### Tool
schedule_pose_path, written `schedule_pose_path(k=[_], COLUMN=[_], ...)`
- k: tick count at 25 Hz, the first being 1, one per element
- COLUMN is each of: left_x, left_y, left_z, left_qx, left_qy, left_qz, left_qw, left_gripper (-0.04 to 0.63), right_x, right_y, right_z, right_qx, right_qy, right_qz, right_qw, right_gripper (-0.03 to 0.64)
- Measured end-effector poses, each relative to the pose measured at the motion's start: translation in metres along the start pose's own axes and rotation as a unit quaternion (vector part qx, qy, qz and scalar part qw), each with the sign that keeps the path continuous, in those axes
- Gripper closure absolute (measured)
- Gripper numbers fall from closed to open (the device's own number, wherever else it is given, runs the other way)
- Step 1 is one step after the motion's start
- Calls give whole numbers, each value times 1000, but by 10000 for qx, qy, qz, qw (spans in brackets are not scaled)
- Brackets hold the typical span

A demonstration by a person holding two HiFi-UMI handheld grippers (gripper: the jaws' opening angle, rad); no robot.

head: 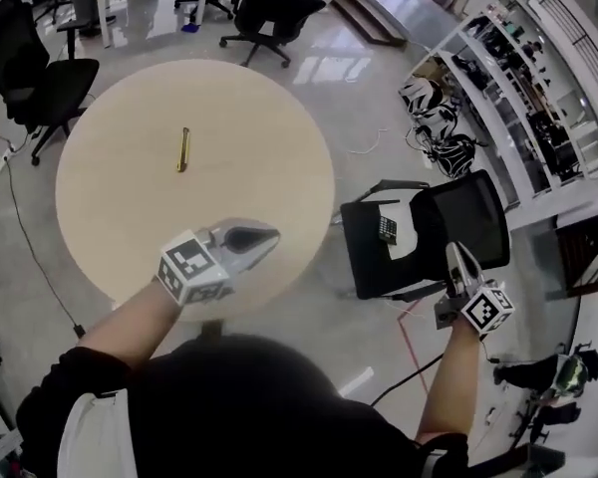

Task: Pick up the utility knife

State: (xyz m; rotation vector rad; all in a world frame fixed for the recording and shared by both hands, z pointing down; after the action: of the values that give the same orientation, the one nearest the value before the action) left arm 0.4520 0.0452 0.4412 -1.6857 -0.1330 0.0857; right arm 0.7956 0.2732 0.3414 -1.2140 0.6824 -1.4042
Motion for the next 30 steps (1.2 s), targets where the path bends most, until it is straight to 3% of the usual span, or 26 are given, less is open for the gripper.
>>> schedule_pose_path(k=[6, 13, 20, 30], left_x=[-49, -95, -137, -176], left_y=[-9, -28, -46, -82], left_z=[-89, -142, -162, -173], left_qx=[-56, -270, -546, -991], left_qy=[771, 1514, 2055, 2596], left_qz=[-113, -157, -176, -153], left_qw=[9969, 9880, 9770, 9605], left_gripper=[595, 595, 595, 595], right_x=[190, 346, 444, 538], right_y=[24, 9, -36, -107], right_z=[-37, -87, -143, -212], right_qx=[-346, -525, -794, -1139], right_qy=[690, 1219, 1666, 2042], right_qz=[-1079, -1940, -2661, -3404], right_qw=[9912, 9720, 9461, 9107], right_gripper=[508, 468, 449, 430])
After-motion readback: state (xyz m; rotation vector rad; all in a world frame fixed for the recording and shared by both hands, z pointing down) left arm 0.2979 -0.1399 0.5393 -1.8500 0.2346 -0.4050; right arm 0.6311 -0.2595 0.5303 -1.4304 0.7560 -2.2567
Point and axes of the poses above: the fingertips, and each gripper's own axes: x forward along the fingers, z to its right, y out of its top, the point moved 5 cm from there along -x, backward along the fingers, and after that the axes turned 8 degrees about x, right-handed, at the moved point
